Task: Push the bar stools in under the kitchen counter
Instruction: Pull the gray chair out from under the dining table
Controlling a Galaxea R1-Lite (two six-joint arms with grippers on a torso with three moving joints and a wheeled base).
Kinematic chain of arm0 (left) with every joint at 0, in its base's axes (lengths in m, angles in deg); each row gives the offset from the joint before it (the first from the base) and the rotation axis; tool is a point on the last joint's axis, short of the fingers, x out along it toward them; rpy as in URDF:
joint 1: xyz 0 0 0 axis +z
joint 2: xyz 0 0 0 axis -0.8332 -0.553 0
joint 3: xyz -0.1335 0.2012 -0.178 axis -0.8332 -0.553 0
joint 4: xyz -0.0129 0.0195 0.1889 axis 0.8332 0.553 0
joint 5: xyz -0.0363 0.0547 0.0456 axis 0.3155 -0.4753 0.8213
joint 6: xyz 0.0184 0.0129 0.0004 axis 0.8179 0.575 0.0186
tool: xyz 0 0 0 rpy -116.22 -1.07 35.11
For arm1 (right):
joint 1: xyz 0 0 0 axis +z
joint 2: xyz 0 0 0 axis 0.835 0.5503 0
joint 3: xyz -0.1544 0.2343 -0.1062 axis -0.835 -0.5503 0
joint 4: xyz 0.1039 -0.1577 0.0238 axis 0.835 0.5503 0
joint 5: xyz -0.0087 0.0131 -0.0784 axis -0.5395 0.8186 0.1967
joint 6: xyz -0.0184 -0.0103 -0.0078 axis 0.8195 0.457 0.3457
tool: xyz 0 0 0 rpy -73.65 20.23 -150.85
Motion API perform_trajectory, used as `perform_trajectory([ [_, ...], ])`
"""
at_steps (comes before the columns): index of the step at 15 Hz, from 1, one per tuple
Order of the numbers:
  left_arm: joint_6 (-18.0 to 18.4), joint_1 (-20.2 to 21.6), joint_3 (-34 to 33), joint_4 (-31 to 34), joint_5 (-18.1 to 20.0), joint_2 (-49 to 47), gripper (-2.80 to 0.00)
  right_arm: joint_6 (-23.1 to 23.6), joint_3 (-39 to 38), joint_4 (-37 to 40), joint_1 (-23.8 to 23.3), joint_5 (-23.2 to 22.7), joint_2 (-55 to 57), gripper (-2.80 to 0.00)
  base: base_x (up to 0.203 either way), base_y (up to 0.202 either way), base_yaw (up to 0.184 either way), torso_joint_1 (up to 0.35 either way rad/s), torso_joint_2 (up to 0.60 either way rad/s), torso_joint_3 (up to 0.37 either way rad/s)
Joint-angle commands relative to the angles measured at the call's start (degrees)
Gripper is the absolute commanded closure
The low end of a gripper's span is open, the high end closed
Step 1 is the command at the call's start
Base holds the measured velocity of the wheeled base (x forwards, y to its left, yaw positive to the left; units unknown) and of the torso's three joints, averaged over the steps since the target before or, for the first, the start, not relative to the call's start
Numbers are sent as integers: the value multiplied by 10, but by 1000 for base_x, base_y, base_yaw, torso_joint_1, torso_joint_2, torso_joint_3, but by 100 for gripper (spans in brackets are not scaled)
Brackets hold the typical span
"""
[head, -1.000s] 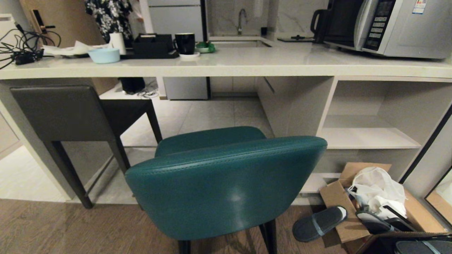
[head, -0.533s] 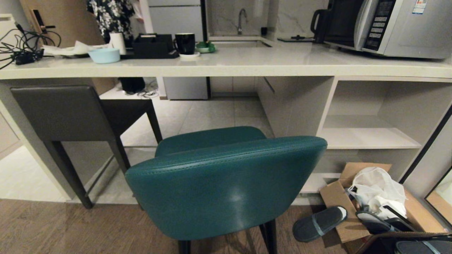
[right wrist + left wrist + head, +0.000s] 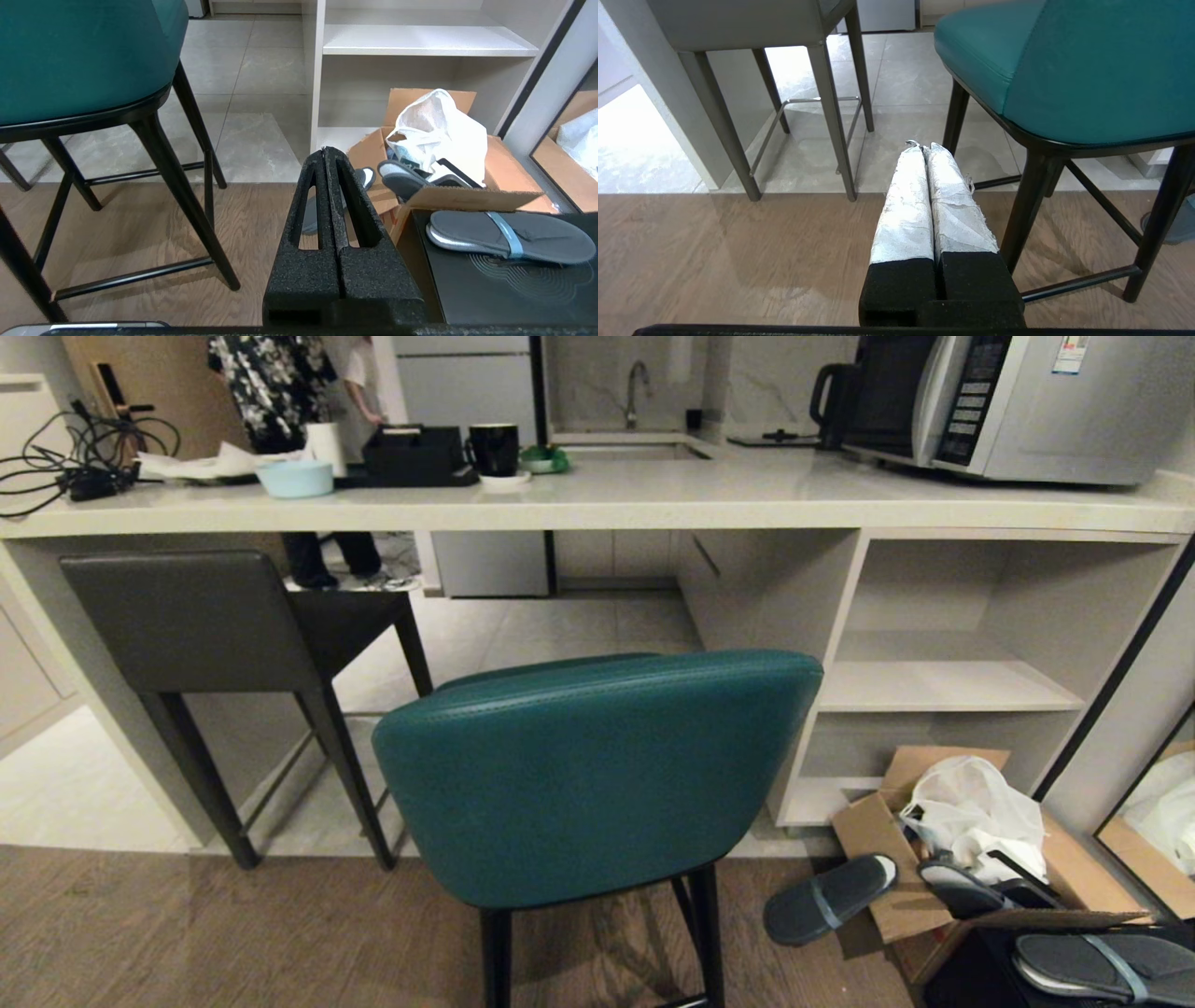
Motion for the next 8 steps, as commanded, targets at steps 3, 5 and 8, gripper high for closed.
perform_trajectory([
  [3, -1, 0, -11, 0, -1, 0, 0, -6, 0, 0, 0, 2, 1, 0, 0, 0, 0, 0, 0, 0],
  [5, -4, 0, -11, 0, -2, 0, 0, -6, 0, 0, 0, 2, 1, 0, 0, 0, 0, 0, 0, 0],
  [8, -5, 0, -11, 0, -2, 0, 0, -5, 0, 0, 0, 2, 1, 0, 1, 105, 1, 3, 1, -1],
])
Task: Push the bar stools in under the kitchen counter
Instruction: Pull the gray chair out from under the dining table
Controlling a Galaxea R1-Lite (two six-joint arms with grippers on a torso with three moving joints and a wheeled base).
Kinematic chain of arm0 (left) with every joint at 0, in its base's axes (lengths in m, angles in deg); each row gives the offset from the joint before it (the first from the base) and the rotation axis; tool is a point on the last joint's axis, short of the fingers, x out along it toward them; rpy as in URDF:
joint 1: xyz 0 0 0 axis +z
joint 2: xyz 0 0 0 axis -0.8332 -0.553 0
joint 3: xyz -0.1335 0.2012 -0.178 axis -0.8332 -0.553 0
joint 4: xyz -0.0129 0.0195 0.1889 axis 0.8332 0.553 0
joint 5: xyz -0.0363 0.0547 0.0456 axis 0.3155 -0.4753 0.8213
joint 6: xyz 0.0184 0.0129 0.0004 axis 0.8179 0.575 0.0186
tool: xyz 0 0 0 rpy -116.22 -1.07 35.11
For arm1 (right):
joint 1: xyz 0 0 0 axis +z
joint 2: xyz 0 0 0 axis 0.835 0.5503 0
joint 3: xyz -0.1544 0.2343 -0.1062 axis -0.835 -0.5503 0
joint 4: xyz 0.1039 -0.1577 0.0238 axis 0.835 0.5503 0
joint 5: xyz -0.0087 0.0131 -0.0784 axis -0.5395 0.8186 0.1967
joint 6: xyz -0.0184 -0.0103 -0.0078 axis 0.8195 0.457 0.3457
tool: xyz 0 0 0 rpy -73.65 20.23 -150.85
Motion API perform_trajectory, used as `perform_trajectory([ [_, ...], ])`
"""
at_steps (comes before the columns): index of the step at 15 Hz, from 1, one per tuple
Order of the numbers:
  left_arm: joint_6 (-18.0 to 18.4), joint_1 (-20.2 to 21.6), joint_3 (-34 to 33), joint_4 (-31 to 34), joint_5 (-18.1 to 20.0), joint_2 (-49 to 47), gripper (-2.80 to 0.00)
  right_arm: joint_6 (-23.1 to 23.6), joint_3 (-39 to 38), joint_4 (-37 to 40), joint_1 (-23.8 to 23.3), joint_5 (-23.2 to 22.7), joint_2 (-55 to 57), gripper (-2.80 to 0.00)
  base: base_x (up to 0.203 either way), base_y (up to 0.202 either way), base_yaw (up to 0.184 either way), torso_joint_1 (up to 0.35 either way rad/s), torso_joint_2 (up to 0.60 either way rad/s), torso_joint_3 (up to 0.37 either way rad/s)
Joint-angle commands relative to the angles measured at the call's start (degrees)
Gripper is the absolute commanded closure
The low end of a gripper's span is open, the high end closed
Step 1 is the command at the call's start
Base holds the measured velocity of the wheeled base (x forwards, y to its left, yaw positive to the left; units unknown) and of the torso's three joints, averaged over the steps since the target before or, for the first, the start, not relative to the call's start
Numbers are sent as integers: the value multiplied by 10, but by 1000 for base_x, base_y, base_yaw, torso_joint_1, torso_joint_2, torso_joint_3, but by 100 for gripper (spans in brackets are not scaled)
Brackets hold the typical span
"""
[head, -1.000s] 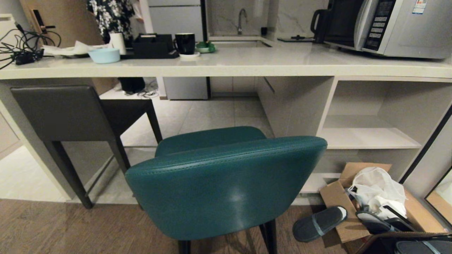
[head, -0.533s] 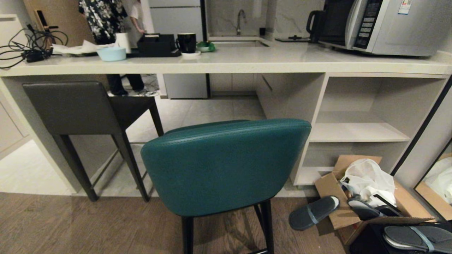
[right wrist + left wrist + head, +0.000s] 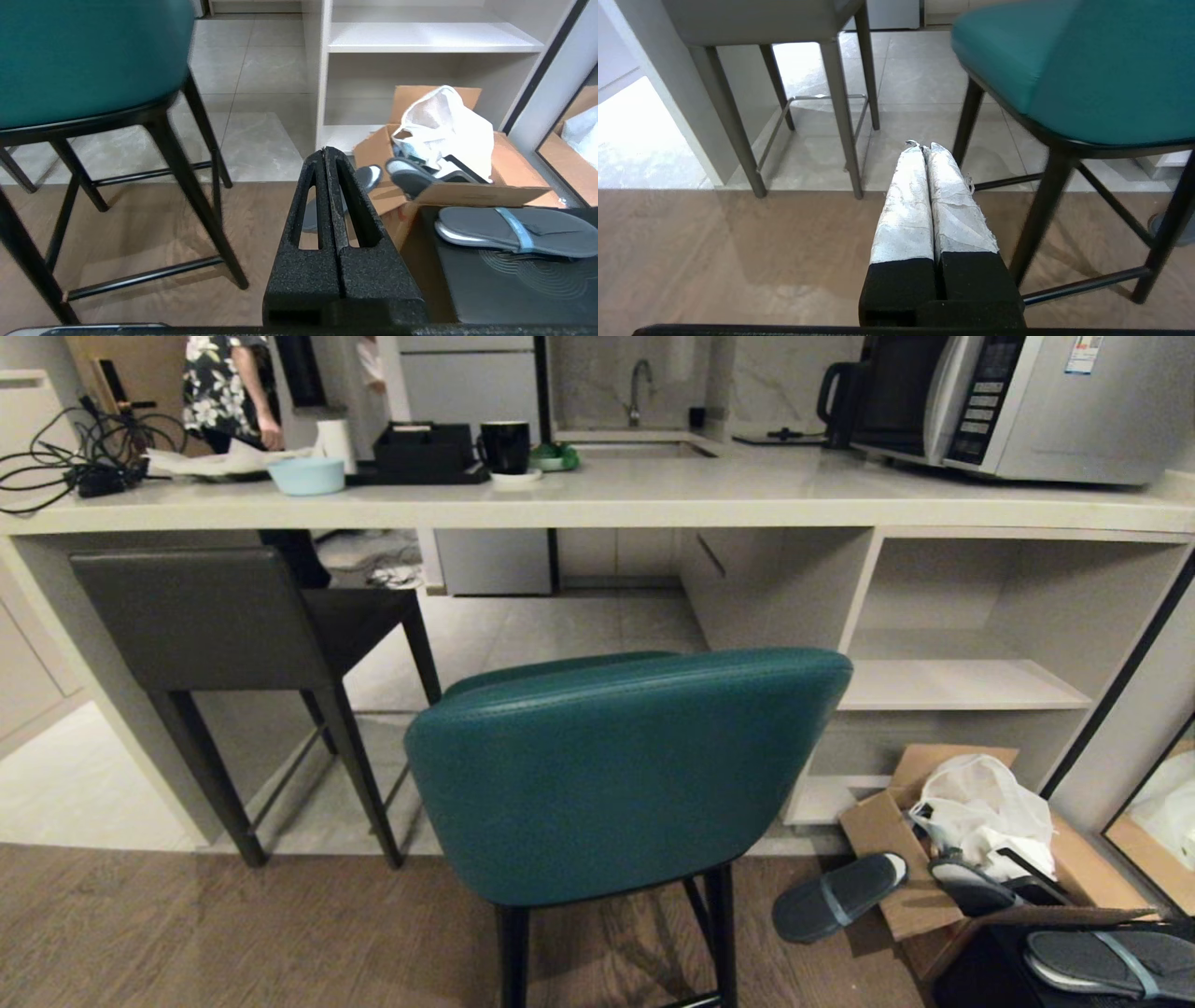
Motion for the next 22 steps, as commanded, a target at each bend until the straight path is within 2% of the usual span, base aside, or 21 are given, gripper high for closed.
perform_trajectory([
  [1, 1, 1, -11, -1, 0, 0, 0, -1, 0, 0, 0, 0, 1, 0, 0, 209, 1, 2, 2, 0],
  [22, 1, 1, -11, -1, 0, 0, 0, -5, 0, 0, 0, 0, 0, 0, 0, 197, -2, 2, 2, 1],
])
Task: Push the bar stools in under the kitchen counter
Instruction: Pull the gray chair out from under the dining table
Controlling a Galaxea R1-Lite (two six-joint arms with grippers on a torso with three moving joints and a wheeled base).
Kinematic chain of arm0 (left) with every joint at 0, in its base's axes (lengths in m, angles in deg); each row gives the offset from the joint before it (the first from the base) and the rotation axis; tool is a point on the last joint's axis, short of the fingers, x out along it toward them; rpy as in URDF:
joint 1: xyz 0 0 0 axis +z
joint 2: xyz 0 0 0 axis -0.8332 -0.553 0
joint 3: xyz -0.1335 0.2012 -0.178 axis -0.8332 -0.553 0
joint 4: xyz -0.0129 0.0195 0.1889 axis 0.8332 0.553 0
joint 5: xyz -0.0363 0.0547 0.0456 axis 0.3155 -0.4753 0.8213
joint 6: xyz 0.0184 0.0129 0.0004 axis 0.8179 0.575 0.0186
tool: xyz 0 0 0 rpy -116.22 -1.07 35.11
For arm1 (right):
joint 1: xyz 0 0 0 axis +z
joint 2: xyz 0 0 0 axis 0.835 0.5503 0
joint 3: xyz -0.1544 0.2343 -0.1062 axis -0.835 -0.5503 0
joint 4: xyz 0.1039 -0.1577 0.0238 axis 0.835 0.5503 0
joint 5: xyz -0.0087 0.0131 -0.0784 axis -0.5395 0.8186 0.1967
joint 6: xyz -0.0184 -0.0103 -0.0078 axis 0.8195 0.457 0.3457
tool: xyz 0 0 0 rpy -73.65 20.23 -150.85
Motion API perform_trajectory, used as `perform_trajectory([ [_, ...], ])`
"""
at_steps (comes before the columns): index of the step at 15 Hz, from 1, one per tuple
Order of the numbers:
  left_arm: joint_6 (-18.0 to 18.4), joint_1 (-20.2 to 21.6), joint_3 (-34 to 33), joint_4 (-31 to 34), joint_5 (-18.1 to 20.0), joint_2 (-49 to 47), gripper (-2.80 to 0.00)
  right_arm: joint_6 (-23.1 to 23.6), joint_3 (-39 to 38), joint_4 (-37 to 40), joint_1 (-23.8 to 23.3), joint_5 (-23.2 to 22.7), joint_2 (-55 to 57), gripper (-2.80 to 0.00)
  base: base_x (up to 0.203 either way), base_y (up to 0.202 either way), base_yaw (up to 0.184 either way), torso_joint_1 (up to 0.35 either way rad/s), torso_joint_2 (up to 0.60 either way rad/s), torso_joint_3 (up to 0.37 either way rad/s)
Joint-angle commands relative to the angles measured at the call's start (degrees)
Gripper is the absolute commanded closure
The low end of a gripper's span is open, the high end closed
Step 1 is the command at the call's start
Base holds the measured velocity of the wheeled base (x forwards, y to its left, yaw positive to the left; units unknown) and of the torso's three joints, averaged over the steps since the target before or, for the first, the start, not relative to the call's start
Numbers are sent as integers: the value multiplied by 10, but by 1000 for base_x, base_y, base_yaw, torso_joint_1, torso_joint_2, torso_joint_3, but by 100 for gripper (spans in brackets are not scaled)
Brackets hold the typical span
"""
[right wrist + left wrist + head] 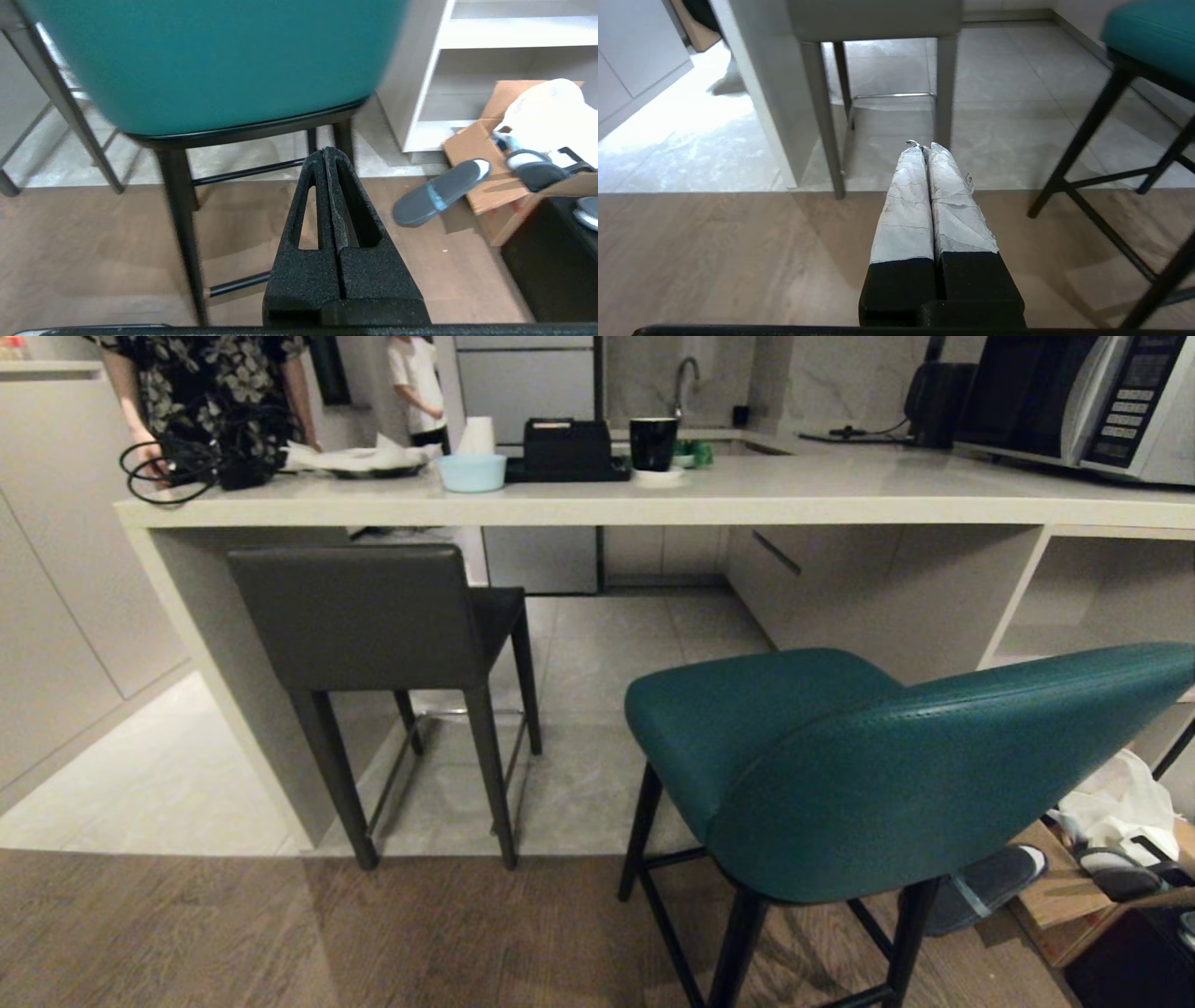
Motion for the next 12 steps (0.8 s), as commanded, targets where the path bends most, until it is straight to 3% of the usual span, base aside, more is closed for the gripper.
perform_trajectory([
  [1, 0, 0, -11, 0, 0, -1, 0, 0, 0, 0, 0, -1, 1, 0, 0, 200, -1, 2, 5, 2],
  [12, -1, 0, -11, 0, 0, 0, 0, 0, 0, 0, 0, -1, 1, 0, 0, 198, 0, 4, 2, 2],
])
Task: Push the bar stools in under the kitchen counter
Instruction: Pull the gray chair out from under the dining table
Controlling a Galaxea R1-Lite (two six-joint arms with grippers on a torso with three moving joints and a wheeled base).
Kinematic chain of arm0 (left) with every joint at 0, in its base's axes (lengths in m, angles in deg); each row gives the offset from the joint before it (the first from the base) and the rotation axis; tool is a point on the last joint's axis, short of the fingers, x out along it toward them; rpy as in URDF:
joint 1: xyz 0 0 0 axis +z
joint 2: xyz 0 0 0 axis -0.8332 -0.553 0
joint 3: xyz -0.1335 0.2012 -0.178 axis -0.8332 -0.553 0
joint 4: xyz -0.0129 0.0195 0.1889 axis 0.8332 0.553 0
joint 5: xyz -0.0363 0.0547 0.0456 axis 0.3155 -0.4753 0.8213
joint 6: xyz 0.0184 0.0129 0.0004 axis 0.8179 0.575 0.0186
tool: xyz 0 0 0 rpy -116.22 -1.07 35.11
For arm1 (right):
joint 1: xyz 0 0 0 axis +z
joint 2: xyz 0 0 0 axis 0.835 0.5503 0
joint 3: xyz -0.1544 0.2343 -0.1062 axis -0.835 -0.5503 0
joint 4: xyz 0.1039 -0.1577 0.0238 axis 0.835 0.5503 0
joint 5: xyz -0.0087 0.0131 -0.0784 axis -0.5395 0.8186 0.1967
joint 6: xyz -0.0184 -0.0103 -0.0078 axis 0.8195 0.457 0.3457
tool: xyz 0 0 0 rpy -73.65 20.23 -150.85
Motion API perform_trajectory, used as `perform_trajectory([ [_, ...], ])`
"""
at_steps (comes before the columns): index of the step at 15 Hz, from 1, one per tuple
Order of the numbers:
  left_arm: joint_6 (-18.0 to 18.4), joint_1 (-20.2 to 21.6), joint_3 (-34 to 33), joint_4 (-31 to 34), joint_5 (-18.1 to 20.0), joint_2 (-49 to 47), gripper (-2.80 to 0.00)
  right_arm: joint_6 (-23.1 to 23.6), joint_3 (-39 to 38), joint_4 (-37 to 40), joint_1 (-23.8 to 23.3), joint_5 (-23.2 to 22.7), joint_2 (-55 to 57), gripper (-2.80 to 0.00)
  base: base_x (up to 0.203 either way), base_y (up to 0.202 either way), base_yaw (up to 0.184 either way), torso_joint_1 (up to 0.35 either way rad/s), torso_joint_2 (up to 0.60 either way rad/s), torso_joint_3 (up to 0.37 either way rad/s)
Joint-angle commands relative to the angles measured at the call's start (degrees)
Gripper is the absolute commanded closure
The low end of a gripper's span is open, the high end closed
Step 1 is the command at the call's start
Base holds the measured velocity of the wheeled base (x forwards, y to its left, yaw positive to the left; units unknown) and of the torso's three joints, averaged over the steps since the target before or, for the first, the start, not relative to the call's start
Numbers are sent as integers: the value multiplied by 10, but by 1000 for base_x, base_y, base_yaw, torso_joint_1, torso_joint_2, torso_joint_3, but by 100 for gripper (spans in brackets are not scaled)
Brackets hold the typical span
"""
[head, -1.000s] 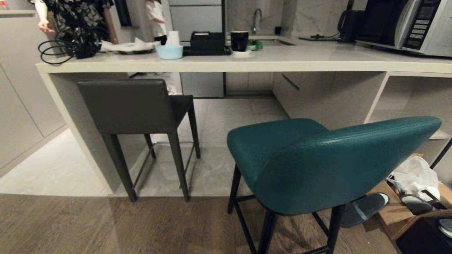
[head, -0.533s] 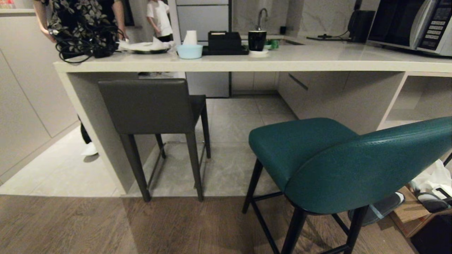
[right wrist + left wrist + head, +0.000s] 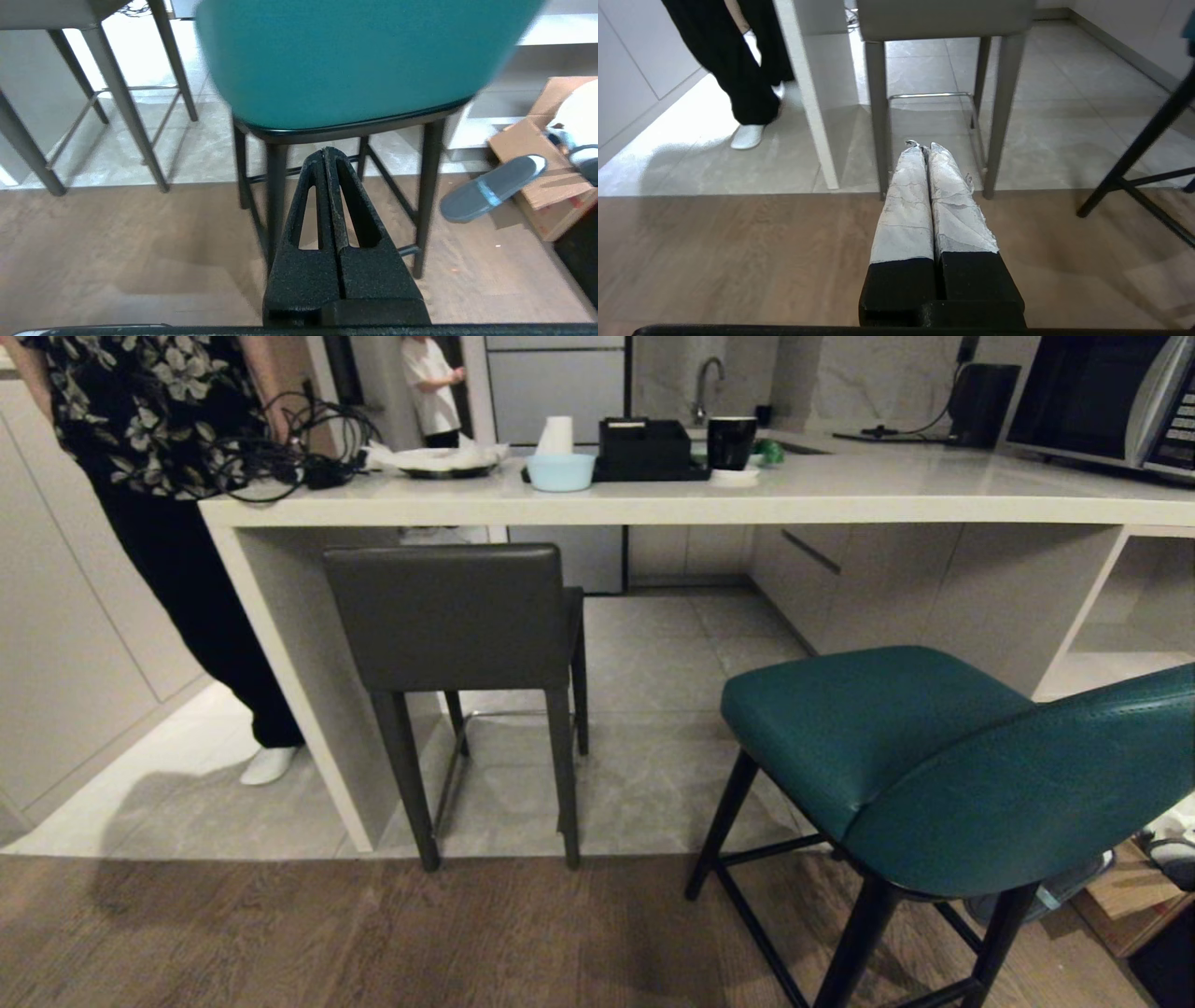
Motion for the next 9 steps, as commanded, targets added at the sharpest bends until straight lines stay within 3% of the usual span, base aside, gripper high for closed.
perform_trajectory([
  [1, 0, 0, -11, 0, 0, -1, 0, -1, 0, 0, 0, 0, 1, 0, 0, 194, -3, 2, 7, 2],
  [9, -3, 0, -11, -1, 0, 0, 0, -1, 0, 0, 0, 0, 1, 0, 0, 197, -1, 4, 2, 2],
])
